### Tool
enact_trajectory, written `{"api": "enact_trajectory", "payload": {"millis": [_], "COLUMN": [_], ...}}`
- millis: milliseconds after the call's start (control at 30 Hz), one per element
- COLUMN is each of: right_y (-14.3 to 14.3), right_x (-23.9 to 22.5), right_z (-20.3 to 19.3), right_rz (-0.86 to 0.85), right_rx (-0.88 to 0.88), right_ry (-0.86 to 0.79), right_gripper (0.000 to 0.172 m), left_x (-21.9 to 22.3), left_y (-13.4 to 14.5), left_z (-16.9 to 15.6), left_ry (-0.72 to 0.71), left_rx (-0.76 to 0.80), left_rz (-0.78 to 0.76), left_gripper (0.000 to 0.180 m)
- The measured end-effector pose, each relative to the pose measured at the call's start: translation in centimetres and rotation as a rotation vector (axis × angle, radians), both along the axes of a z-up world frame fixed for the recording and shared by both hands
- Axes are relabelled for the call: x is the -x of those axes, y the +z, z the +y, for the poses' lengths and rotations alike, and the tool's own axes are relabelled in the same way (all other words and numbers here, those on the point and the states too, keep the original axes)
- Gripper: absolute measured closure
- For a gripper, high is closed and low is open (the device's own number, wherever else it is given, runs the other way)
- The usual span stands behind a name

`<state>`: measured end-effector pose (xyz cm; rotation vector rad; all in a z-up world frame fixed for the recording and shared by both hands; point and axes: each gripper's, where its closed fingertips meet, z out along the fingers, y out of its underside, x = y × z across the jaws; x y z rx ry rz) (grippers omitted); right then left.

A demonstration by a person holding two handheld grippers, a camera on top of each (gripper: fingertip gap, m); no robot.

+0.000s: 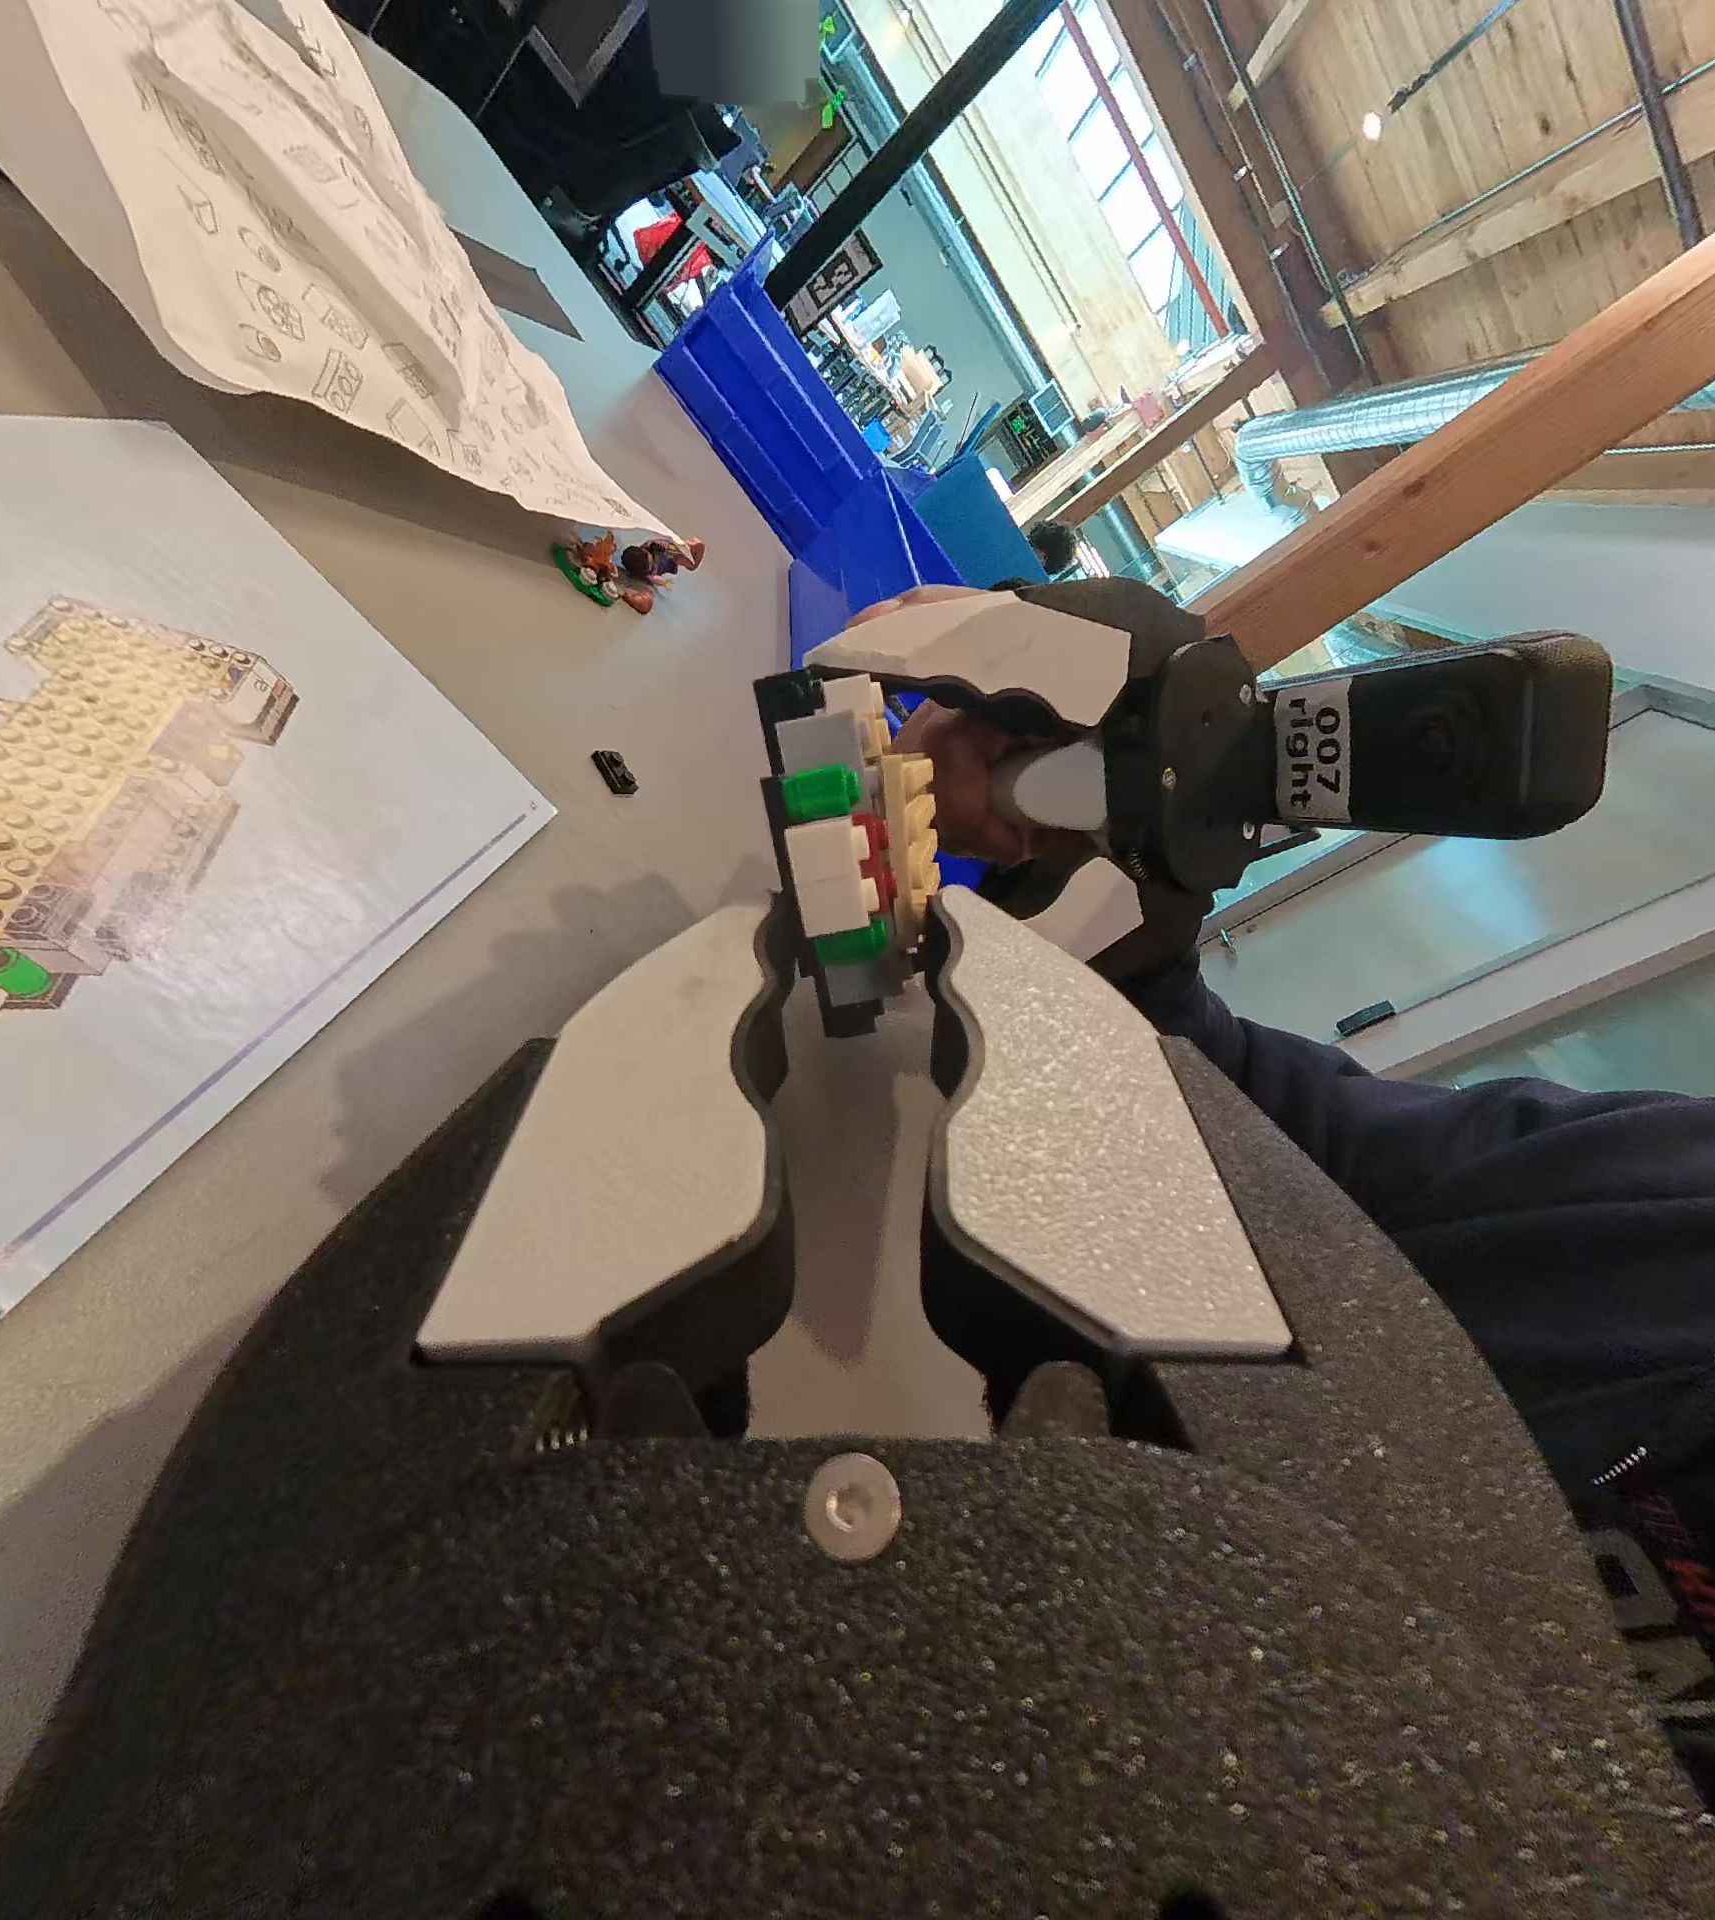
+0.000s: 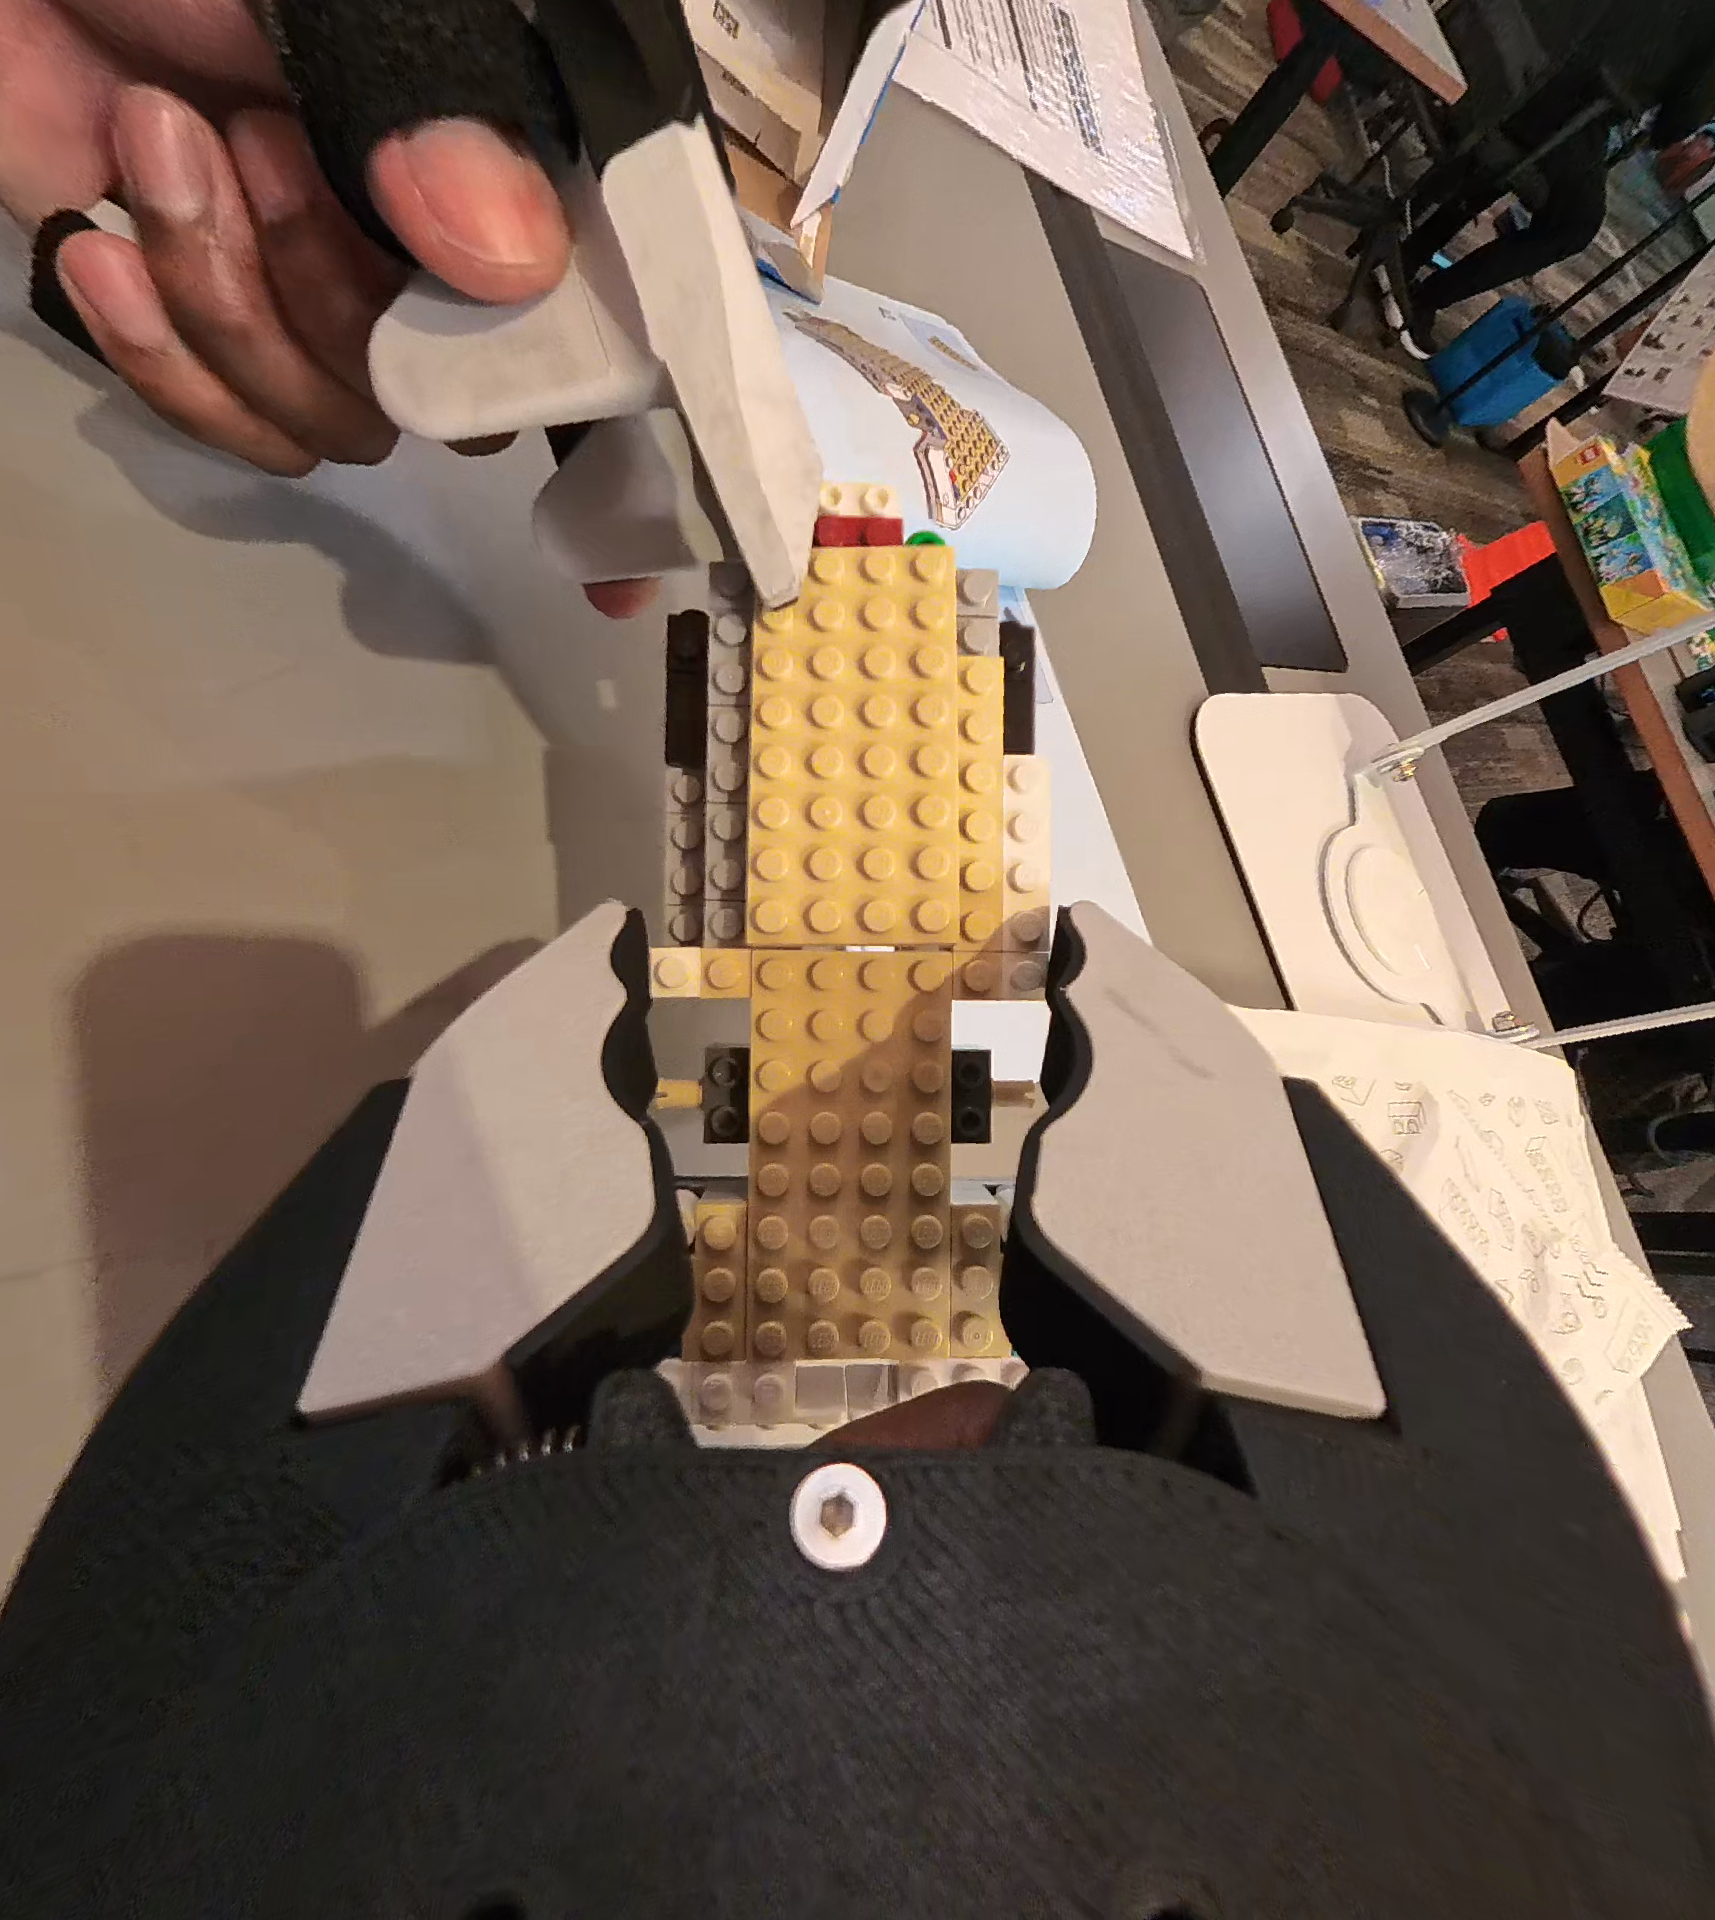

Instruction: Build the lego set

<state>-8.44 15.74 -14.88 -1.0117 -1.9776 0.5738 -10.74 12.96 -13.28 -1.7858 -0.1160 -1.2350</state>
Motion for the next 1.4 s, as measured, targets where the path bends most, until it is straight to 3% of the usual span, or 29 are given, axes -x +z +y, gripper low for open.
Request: {"api": "enact_trajectory", "payload": {"millis": [900,1400], "right_y": [0.3,-0.6], "right_x": [0.9,-0.7], "right_z": [-0.4,-2.5], "right_rz": [0.119,0.01], "right_rx": [-0.167,0.059], "right_ry": [0.029,0.167], "right_gripper": [0.097,0.098], "left_x": [0.3,-0.8], "left_y": [1.0,0.4], "left_z": [-0.6,-1.0], "left_ry": [-0.011,-0.067], "left_rx": [-0.11,-0.101], "left_rz": [0.181,0.24], "left_gripper": [0.157,0.158]}}
